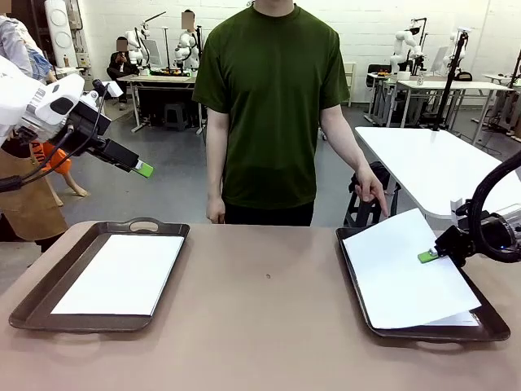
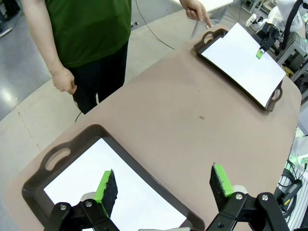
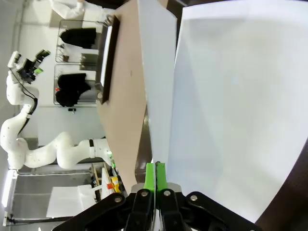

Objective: Sort the A4 documents.
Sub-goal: Place the A4 Paper in the designated Handle tray.

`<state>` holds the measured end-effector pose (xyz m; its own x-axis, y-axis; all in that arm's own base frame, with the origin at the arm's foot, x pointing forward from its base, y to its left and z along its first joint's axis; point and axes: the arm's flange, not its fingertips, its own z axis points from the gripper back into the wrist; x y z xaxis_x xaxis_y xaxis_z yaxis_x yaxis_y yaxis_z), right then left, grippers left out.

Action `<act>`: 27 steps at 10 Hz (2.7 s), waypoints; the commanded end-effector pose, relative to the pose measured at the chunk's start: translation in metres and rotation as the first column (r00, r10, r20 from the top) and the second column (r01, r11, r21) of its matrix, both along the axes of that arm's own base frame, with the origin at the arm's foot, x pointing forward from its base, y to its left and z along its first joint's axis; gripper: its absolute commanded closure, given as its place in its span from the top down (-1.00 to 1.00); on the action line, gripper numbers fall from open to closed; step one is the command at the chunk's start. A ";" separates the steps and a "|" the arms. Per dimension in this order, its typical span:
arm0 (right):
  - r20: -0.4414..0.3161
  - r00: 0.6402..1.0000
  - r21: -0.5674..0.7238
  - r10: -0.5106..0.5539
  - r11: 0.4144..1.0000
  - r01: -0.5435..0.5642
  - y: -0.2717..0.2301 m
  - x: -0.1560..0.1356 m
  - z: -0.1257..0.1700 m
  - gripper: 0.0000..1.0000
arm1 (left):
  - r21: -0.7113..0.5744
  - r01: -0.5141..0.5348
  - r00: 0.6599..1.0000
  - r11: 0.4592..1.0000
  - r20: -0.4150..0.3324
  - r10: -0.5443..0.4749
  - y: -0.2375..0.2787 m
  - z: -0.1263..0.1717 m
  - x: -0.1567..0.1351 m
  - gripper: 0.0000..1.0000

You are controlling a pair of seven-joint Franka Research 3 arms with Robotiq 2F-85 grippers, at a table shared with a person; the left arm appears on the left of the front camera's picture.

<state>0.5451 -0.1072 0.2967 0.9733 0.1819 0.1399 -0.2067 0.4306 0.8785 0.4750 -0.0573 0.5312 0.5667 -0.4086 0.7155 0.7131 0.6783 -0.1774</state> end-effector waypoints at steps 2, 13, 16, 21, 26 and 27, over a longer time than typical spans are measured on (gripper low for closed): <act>-0.031 0.999 -0.080 0.027 0.996 -0.030 0.009 0.007 0.003 -0.97 | -0.008 0.003 1.000 1.000 0.005 -0.003 0.001 0.000 0.000 1.00; -0.027 0.996 -0.425 -0.089 0.903 0.069 0.000 0.001 0.019 0.86 | -0.008 0.003 1.000 1.000 0.005 -0.003 0.001 0.000 0.000 1.00; 0.024 0.995 -0.543 -0.098 0.834 0.095 0.001 0.000 0.044 1.00 | -0.008 0.003 1.000 1.000 0.005 -0.003 0.001 0.000 0.000 1.00; 0.059 0.995 -0.522 -0.083 0.847 0.102 -0.003 0.008 0.064 1.00 | -0.008 0.003 1.000 1.000 0.005 -0.003 0.001 0.000 0.000 1.00; 0.059 0.995 -0.522 -0.083 0.847 0.102 -0.003 0.008 0.064 1.00 | -0.008 0.003 1.000 1.000 0.005 -0.003 0.001 0.000 0.000 1.00; 0.059 0.995 -0.522 -0.083 0.847 0.102 -0.003 0.008 0.064 1.00 | -0.008 0.003 1.000 1.000 0.005 -0.003 0.001 0.000 0.000 1.00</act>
<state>0.5531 -0.1098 0.3603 0.9859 0.1460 0.0817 -0.1673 0.8428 0.5117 0.4750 -0.0573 0.5312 0.5667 -0.4086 0.7155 0.7131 0.6782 -0.1774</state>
